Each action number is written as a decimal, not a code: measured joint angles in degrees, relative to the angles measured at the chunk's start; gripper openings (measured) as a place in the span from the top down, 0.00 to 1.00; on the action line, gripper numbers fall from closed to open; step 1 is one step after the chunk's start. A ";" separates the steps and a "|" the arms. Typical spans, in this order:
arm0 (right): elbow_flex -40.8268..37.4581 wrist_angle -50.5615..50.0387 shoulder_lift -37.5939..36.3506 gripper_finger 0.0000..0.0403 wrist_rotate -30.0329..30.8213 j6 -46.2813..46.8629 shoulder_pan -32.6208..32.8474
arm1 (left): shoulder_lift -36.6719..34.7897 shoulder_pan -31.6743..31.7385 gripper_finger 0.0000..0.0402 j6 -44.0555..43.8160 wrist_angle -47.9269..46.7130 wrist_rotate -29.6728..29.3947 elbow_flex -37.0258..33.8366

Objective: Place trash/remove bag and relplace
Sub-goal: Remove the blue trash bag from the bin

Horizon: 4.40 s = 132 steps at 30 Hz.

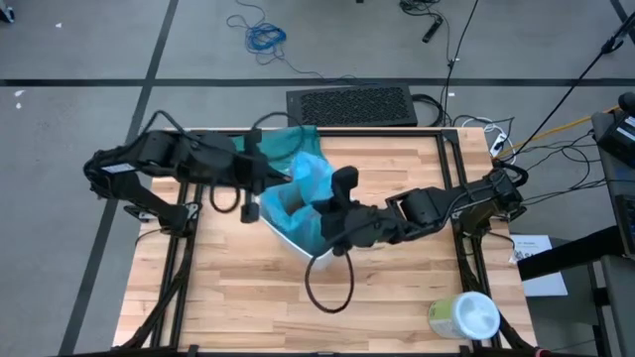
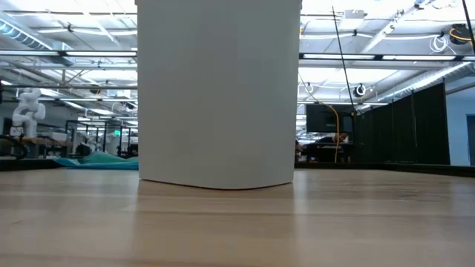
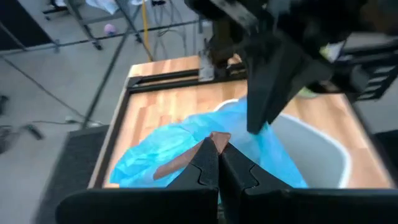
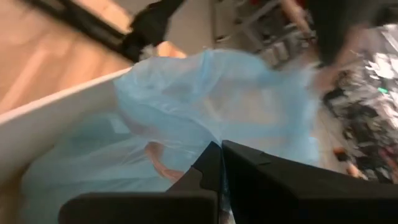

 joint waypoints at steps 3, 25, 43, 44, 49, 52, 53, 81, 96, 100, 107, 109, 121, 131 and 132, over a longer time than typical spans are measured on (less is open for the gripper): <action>0.00 0.77 -0.63 1.00 0.38 2.90 -0.98 | 1.21 -1.96 1.00 1.71 -0.02 -3.98 -0.01; 0.00 -2.49 -1.26 0.90 -1.60 10.92 -5.17 | 4.29 -4.49 1.00 1.31 -1.23 -6.26 -0.20; 0.00 1.79 -4.59 0.47 10.91 -8.49 3.37 | 4.28 -4.49 1.00 1.20 -1.26 -6.26 -1.84; 0.00 1.72 -4.69 0.46 11.34 -8.87 4.12 | 4.28 -4.49 1.00 1.20 -1.24 -6.26 -1.85; 0.00 -3.53 -4.69 0.49 11.67 -10.11 8.01 | 4.28 -4.49 1.00 1.18 -1.25 -6.26 -1.84; 0.00 -9.33 -4.43 0.51 11.51 -7.91 10.15 | 4.28 -4.49 1.00 1.16 -1.25 -6.26 -1.84; 0.00 -11.17 -4.28 0.52 11.37 -6.50 10.76 | 4.28 -4.49 1.00 1.16 -1.25 -6.26 -1.84; -0.02 -1.75 2.21 1.00 18.31 -16.85 6.97 | 4.28 -4.38 1.00 1.20 0.57 -6.01 -1.84; 0.00 16.62 1.54 1.00 20.78 -30.04 7.93 | 0.09 -4.49 1.00 0.18 7.89 -0.19 -1.82; 0.00 19.70 1.52 1.00 20.72 -30.94 7.04 | 0.16 -4.49 0.98 -0.83 8.60 3.95 -1.81; 0.00 21.08 1.52 1.00 20.41 -32.12 7.02 | 0.63 -4.50 0.81 -1.82 8.95 4.34 -1.81; 0.00 21.10 1.52 1.00 20.43 -31.95 7.02 | 0.63 -4.49 0.75 -1.84 9.58 4.34 -1.81; 0.00 22.06 1.52 1.00 18.99 -31.91 6.99 | 1.66 -3.48 0.59 -3.36 10.14 4.28 -1.81; 0.00 23.00 1.52 1.00 18.89 -31.82 6.98 | 2.08 -2.72 0.62 -3.37 10.01 3.76 -1.79; 0.00 22.98 1.52 1.00 18.86 -31.63 6.92 | 2.05 -2.72 0.64 -3.37 10.01 3.71 -1.79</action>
